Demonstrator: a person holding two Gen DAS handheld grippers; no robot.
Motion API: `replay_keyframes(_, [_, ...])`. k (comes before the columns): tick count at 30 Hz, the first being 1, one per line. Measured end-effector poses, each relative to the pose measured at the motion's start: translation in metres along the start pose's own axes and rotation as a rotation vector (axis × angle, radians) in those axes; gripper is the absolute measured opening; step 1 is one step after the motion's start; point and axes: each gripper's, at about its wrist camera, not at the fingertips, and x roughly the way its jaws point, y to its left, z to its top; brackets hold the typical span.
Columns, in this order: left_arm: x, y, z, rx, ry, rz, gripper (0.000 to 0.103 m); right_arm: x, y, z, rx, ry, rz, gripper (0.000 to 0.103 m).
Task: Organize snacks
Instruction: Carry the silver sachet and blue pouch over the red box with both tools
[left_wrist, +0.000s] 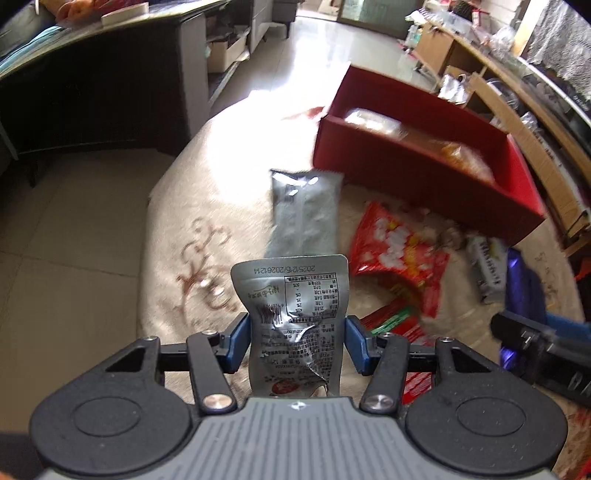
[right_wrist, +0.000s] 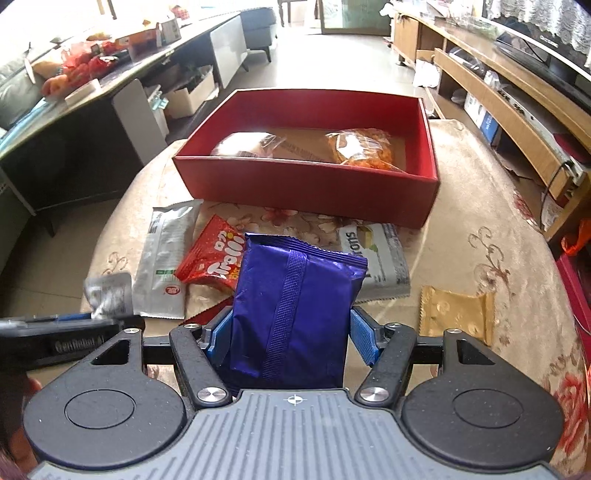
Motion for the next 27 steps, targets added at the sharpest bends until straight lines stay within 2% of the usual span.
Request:
replay_keyframes(8, [0.006,-0.018,0.031,0.013,-0.017,-0.072,0.05,0.006,-0.01,0.014,0.037,-0.018,-0.032,0.071])
replay_keyframes(17, [0.009,-0.045,0.073,0.064,-0.079,-0.088,0.05,0.014,-0.016,0.044,0.055,-0.062,-0.037,0.071])
replay_keyframes(27, [0.019,-0.064,0.101,0.102,-0.105,-0.088,0.05,0.023,-0.03,0.067,0.09,-0.078,-0.07,0.071])
